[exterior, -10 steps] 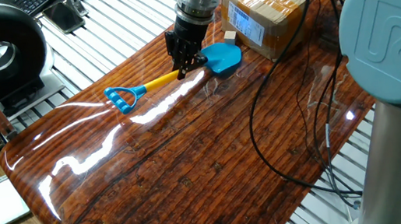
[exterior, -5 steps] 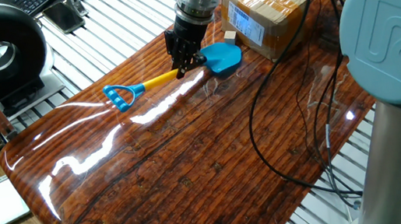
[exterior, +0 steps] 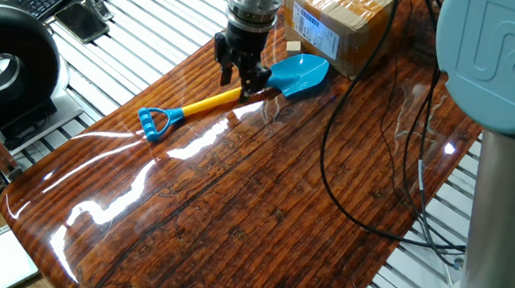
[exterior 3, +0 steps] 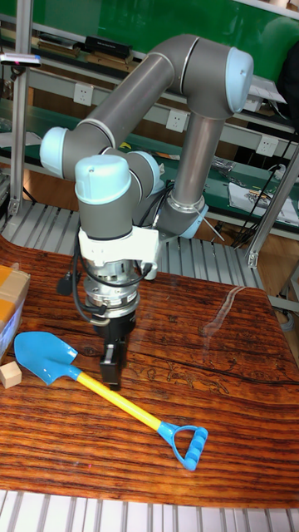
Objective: Use a shovel to scoop up an object
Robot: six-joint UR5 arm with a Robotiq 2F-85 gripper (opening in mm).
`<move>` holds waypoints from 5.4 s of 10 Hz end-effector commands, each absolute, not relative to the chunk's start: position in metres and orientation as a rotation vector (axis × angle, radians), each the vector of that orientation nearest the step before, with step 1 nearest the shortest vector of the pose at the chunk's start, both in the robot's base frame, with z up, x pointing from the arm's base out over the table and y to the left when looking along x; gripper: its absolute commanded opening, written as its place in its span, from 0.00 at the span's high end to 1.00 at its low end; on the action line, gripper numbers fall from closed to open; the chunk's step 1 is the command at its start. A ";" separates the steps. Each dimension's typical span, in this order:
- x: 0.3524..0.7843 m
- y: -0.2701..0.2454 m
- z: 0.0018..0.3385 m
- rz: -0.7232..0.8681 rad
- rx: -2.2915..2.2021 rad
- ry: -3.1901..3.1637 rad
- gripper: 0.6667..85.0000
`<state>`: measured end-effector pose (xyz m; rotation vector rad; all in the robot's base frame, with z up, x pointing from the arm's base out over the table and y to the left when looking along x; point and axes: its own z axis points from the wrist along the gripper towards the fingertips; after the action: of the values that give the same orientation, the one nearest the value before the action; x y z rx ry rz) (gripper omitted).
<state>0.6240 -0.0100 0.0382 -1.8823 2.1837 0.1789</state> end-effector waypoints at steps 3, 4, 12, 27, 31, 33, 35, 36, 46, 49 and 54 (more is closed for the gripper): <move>0.626 -0.022 0.037 0.133 -1.871 2.226 0.00; 0.623 -0.026 0.036 0.127 -1.881 2.244 0.00; 0.615 -0.068 0.030 -0.032 -1.960 2.349 0.02; 0.606 -0.058 0.044 -0.023 -1.821 2.457 0.11; 0.604 -0.053 0.084 -0.070 -1.836 2.480 0.12; 0.612 -0.053 0.085 -0.095 -1.866 2.427 0.15; 0.616 -0.048 0.086 -0.089 -1.865 2.394 0.15; 0.619 -0.048 0.086 -0.104 -1.862 2.386 0.15; 0.636 0.004 0.099 -0.113 -1.778 2.453 0.13; 0.631 0.003 0.098 -0.101 -1.768 2.479 0.14; 0.627 0.003 0.097 -0.086 -1.728 2.524 0.11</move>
<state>0.6287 0.0006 0.0964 -1.7619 2.5003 -0.1066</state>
